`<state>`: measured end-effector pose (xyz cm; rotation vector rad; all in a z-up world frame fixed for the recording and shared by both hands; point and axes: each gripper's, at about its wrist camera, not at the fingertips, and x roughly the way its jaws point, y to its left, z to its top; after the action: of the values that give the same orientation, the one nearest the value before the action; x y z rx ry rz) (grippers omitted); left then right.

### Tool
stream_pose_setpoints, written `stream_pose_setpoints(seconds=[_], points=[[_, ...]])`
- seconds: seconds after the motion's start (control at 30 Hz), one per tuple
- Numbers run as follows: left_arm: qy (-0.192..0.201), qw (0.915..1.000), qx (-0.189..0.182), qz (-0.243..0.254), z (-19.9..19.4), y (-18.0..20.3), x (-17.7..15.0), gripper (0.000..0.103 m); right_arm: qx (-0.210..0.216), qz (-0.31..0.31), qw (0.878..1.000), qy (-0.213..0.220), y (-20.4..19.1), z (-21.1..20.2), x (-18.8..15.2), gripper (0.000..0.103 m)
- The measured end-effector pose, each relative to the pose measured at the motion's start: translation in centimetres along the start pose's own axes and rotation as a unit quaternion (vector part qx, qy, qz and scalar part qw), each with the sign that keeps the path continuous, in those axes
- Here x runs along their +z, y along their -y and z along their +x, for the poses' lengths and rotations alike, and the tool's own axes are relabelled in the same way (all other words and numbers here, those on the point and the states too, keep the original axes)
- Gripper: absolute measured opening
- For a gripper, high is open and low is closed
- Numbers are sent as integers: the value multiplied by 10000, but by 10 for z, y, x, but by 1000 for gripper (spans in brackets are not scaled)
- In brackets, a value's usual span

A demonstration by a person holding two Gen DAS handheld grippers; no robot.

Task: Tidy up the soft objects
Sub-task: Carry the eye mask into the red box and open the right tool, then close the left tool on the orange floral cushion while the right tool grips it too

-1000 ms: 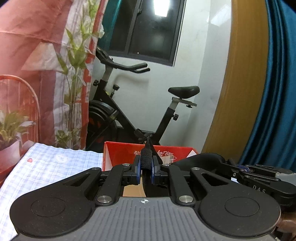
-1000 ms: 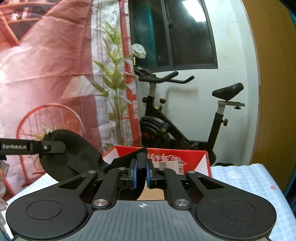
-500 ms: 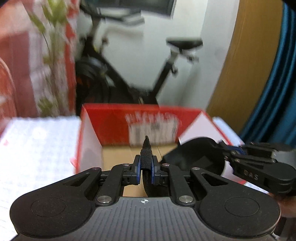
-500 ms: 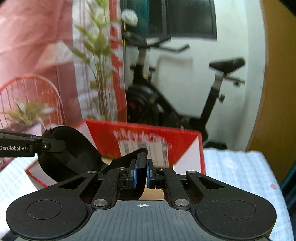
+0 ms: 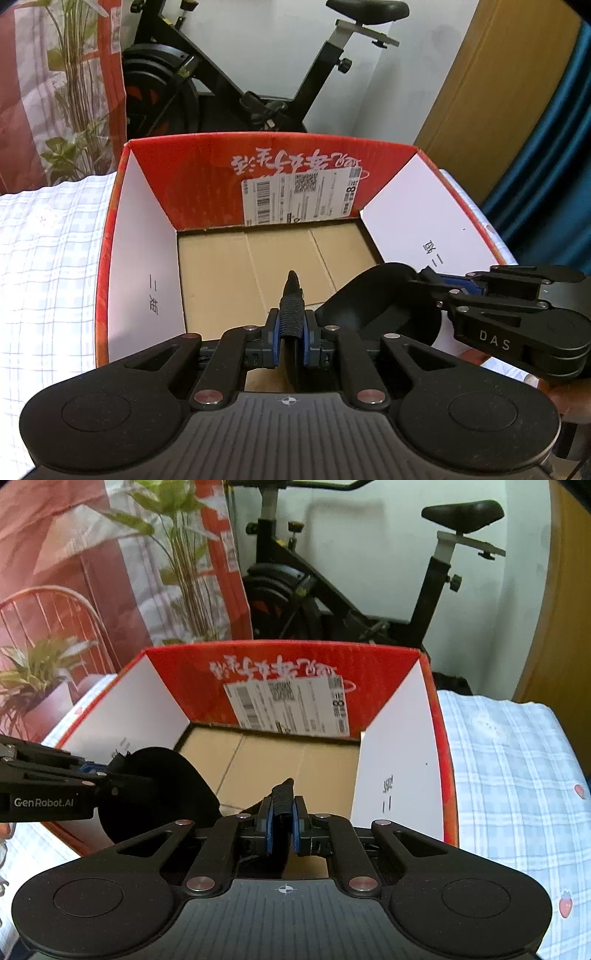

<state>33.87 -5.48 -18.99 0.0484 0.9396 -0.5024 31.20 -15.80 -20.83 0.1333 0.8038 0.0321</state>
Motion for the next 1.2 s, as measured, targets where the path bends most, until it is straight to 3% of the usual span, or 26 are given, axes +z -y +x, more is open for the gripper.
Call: stream_pose_setpoints(seconds=[0.03,0.1,0.17,0.2,0.27,0.33,0.7,1.0,1.2], points=[[14,10000,42,50,-1,2,1,14,0,0,10000,0,0,0,0,11],[48,9998,75,157,-6,6,1,30,-202,-153,9997,40,-2,-1,-3,17],[125,9996,105,248,-14,9,1,58,-269,-190,9994,69,-3,-5,-5,26],[180,9993,130,306,-18,11,1,61,-285,-179,9994,73,-2,-8,-5,29],[271,9986,175,422,-29,14,1,61,-343,-155,9992,155,-1,-16,-6,44],[410,9979,208,465,-43,15,0,61,-345,-157,9988,296,0,-29,-7,47],[1029,9947,45,-29,-111,11,-44,61,174,135,9942,1049,-10,-111,-42,47],[970,9913,-160,-870,-110,-2,-81,59,474,460,9934,939,-20,-121,-82,47],[797,9903,-318,-1090,-99,1,-100,59,482,307,9950,819,-27,-119,-105,47]])
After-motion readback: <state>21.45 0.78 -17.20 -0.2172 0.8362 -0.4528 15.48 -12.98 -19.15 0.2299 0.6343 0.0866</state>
